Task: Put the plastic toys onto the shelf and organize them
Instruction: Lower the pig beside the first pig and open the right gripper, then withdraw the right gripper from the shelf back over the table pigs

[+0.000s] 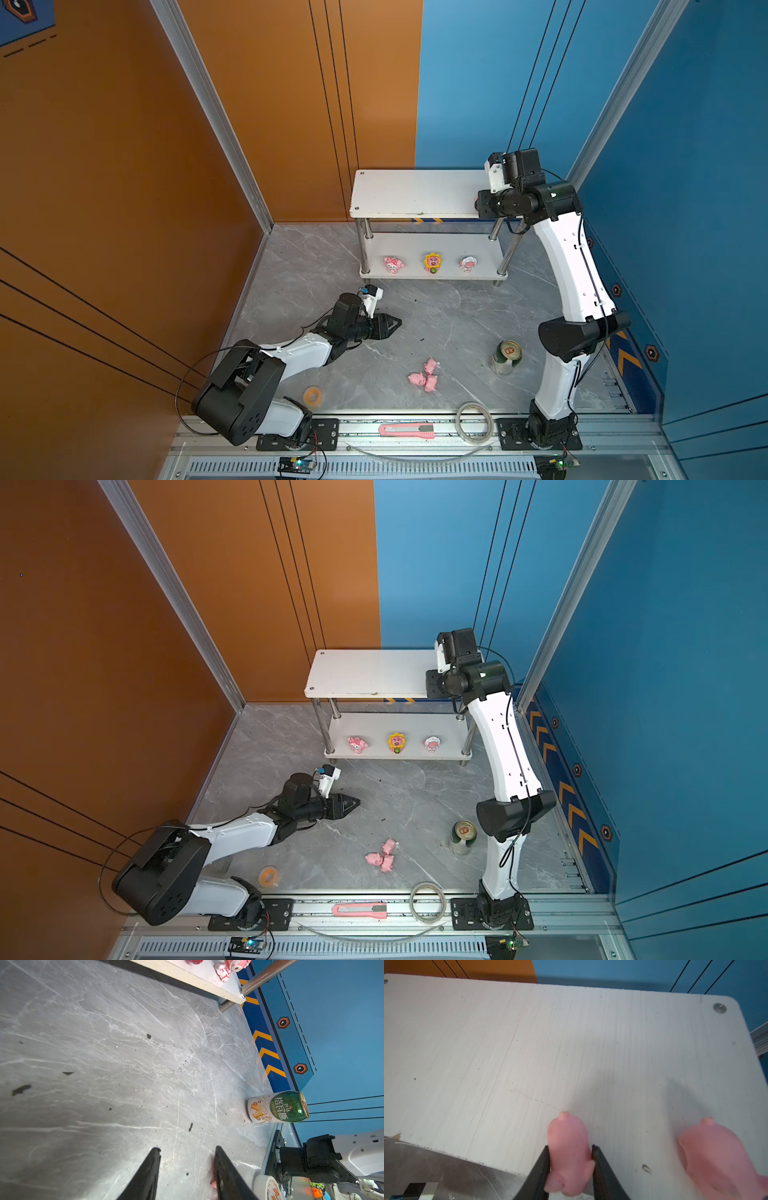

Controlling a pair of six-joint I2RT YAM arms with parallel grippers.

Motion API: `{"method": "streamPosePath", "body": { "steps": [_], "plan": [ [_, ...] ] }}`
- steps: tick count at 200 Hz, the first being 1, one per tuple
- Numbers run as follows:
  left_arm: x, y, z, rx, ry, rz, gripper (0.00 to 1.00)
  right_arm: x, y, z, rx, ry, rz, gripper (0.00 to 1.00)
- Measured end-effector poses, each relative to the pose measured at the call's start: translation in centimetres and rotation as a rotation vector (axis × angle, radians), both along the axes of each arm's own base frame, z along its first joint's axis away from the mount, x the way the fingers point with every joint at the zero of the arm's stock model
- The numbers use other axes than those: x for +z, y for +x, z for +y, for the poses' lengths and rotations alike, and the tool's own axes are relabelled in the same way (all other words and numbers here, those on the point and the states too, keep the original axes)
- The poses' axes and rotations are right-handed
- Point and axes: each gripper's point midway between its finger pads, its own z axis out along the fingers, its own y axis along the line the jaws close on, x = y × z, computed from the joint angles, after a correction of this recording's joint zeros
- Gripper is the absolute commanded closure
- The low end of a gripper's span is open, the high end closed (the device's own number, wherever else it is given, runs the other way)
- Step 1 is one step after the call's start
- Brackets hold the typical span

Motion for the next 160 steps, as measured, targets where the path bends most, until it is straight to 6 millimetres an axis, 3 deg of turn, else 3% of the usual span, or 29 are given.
{"method": "streamPosePath", "body": {
  "steps": [60,115,160],
  "plan": [
    [-0.1,0.0,0.0,0.000,0.000,0.000,0.55,-0.2,0.8,0.2,-0.004,0.007,-0.008,0.54],
    [0.1,0.0,0.0,0.000,-0.003,-0.006,0.55,-0.1,0.8,0.3,-0.015,0.022,-0.010,0.37],
    [1.3,0.0,0.1,0.001,-0.021,-0.033,0.55,1.1,-0.6,0.1,-0.020,0.022,-0.031,0.36]
  ]
}}
